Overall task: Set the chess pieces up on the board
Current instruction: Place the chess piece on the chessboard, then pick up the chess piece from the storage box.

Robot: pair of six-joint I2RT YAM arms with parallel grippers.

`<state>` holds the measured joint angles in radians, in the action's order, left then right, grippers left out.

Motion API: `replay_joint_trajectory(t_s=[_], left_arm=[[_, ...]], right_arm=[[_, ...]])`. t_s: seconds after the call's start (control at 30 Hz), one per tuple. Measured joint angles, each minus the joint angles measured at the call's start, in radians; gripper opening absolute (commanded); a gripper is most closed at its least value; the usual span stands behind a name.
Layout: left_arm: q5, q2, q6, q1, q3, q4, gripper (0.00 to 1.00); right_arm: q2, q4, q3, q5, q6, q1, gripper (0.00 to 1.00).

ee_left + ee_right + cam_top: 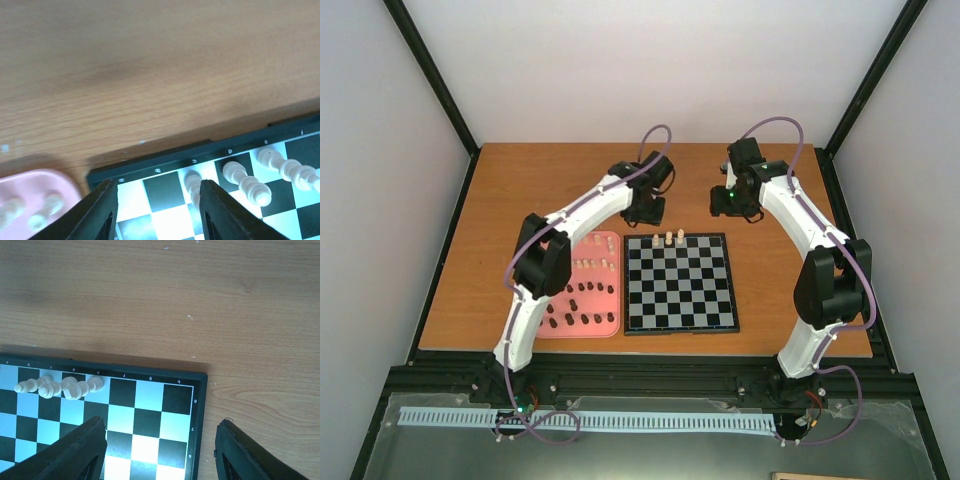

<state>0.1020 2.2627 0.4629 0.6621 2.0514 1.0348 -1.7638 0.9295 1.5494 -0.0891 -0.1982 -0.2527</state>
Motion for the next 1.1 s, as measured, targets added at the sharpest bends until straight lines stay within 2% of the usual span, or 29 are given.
replay_joint_trajectory(t_s=[0.17,0.3,0.47,0.67,1.1], left_arm=[[0.037,-0.12,0.0,-0.069,-0.047,0.013,0.45],[0.062,-0.263,0.019,-0.18,-0.178,0.01,0.45],[0.063,-0.348,0.062,-0.272,-0.347,-0.013,0.45],[0.021,-0.341,0.108,-0.294,-0.468,-0.029,0.45],[-0.015,-0.274,0.143,-0.315,-0.488,-0.098,0.41]], right_arm=[[0.0,0.0,0.001,-0.005,0.001,0.0,0.6],[0.0,0.0,0.002,-0.012,0.005,0.0,0.6],[-0.003,-0.001,0.002,-0.022,0.008,0.001,0.6],[-0.009,0.0,0.004,-0.028,0.01,0.001,0.6],[-0.018,0.002,0.008,-0.027,0.018,0.001,0.6]])
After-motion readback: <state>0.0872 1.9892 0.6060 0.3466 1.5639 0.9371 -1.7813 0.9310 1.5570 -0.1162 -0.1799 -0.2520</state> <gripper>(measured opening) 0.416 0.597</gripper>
